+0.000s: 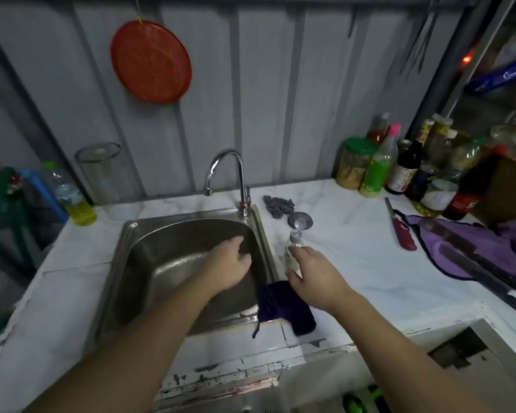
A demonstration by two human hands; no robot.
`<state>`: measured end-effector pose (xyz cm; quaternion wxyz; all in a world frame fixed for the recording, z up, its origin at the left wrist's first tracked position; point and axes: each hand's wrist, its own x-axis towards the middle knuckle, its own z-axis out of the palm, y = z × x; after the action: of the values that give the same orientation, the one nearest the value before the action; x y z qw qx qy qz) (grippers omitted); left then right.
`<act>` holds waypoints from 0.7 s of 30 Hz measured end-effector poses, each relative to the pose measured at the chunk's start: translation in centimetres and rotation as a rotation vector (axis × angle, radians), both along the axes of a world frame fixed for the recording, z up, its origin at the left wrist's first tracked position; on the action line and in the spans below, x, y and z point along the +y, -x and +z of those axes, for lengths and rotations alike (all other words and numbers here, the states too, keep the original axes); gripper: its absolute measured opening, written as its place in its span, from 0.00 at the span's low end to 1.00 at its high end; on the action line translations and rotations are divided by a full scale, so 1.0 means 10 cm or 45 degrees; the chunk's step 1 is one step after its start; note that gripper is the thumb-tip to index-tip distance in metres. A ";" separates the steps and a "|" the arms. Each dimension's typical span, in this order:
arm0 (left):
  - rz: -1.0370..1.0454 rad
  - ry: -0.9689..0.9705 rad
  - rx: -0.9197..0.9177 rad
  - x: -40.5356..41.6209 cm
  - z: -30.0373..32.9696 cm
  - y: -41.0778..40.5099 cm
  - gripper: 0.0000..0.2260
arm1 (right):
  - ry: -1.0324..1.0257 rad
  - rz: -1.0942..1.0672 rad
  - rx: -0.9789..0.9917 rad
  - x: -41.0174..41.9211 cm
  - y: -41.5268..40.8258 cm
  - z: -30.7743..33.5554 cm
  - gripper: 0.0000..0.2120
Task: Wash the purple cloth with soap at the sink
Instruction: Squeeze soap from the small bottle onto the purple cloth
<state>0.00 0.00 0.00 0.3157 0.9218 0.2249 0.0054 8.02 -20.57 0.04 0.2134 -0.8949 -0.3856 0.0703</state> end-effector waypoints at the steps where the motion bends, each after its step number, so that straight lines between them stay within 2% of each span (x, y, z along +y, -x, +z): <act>1: -0.007 0.016 0.054 -0.05 -0.07 -0.02 0.28 | 0.027 -0.033 0.037 -0.05 -0.01 -0.08 0.21; 5: -0.056 0.106 0.150 -0.25 -0.38 -0.11 0.28 | 0.087 -0.085 0.132 -0.21 -0.06 -0.41 0.23; 11: -0.152 0.062 0.254 -0.50 -0.70 -0.29 0.23 | 0.107 -0.099 0.217 -0.27 -0.19 -0.81 0.18; 21: -0.216 0.051 0.342 -0.61 -0.96 -0.39 0.18 | 0.112 -0.038 0.324 -0.24 -0.30 -1.10 0.26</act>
<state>3.94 -6.06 -9.62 0.3003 0.9235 0.1864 -0.1492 11.05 -23.00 -10.94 0.2222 -0.8929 -0.3386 0.1969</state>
